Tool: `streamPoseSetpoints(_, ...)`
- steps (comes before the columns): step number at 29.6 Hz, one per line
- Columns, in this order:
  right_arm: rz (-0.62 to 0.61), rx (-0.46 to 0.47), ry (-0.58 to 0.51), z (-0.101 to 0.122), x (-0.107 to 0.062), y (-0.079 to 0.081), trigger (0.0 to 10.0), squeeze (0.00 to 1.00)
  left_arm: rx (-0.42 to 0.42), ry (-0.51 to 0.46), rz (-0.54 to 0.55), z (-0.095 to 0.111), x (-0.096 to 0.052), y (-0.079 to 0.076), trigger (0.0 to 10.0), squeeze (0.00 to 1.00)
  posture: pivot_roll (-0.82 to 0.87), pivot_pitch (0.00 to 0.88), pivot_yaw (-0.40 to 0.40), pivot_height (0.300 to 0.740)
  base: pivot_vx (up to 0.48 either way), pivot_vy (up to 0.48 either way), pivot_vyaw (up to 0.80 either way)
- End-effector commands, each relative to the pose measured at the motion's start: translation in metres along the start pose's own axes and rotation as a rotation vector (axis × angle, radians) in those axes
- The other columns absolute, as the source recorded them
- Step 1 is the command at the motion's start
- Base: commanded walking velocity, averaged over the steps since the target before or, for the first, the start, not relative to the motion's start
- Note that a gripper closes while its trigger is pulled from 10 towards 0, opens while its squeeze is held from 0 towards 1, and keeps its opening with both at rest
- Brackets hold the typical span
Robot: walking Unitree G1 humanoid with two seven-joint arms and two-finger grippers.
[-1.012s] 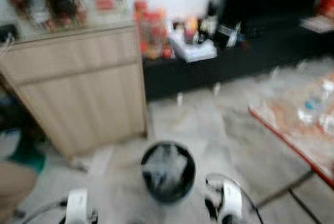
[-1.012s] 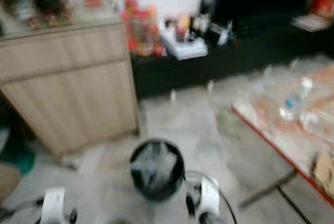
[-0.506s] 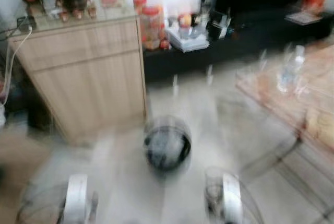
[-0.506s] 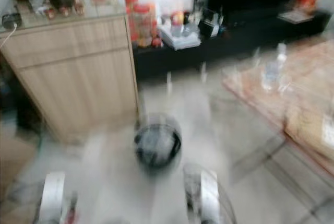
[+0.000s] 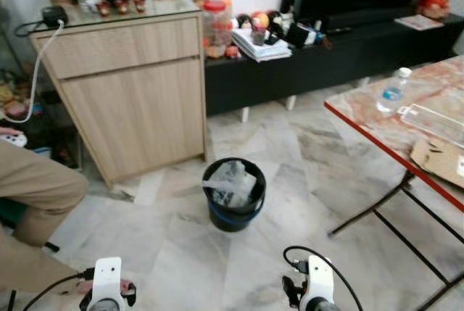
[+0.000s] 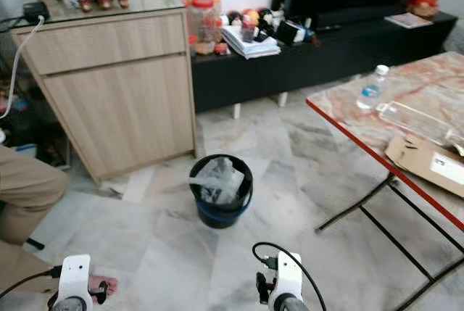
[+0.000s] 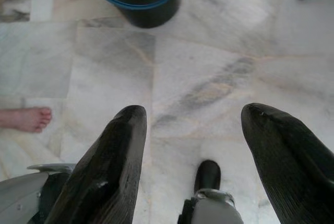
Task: Picking trash to rubbish bin
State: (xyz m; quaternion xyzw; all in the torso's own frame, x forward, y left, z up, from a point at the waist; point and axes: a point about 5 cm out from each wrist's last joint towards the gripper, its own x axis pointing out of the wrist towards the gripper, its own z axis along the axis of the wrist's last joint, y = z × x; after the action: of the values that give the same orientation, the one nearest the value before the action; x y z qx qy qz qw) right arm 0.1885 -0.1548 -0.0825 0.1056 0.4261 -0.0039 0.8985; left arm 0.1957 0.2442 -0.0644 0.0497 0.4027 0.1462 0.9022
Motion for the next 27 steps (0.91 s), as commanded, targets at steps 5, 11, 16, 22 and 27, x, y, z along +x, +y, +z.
streamPoseSetpoints(5, -0.016, -0.003, -0.001, 0.0015, -0.0002, -0.0037, 10.0, 0.00, 0.003, 0.024, 0.000, -0.0056, -0.0011, -0.0015, 10.0, 0.00, 0.04, 0.033, -0.046, 0.740, 0.000, 0.000, 0.00)
streamPoseSetpoints(11, -0.012, -0.016, 0.011, -0.0002, -0.0003, -0.0034, 10.0, 0.00, 0.005, 0.028, 0.000, -0.0073, -0.0015, -0.0013, 10.0, 0.00, 0.04, 0.024, -0.045, 0.740, 0.000, 0.000, -0.78)
streamPoseSetpoints(16, -0.017, -0.018, 0.012, -0.0007, -0.0005, -0.0038, 10.0, 0.00, 0.007, 0.027, -0.002, -0.0079, -0.0017, -0.0009, 10.0, 0.00, 0.04, 0.015, -0.040, 0.740, 0.000, 0.000, -0.77)
streamPoseSetpoints(22, -0.021, -0.022, 0.011, -0.0012, -0.0007, -0.0040, 10.0, 0.00, 0.012, 0.020, -0.006, -0.0079, -0.0019, -0.0010, 10.0, 0.00, 0.03, 0.000, -0.035, 0.740, 0.000, 0.000, -0.77)
streamPoseSetpoints(27, -0.023, -0.027, 0.014, -0.0016, -0.0008, -0.0046, 10.0, 0.00, 0.024, 0.013, -0.004, -0.0057, -0.0014, -0.0008, 10.0, 0.00, 0.03, 0.000, -0.035, 0.740, 0.000, 0.000, -0.77)
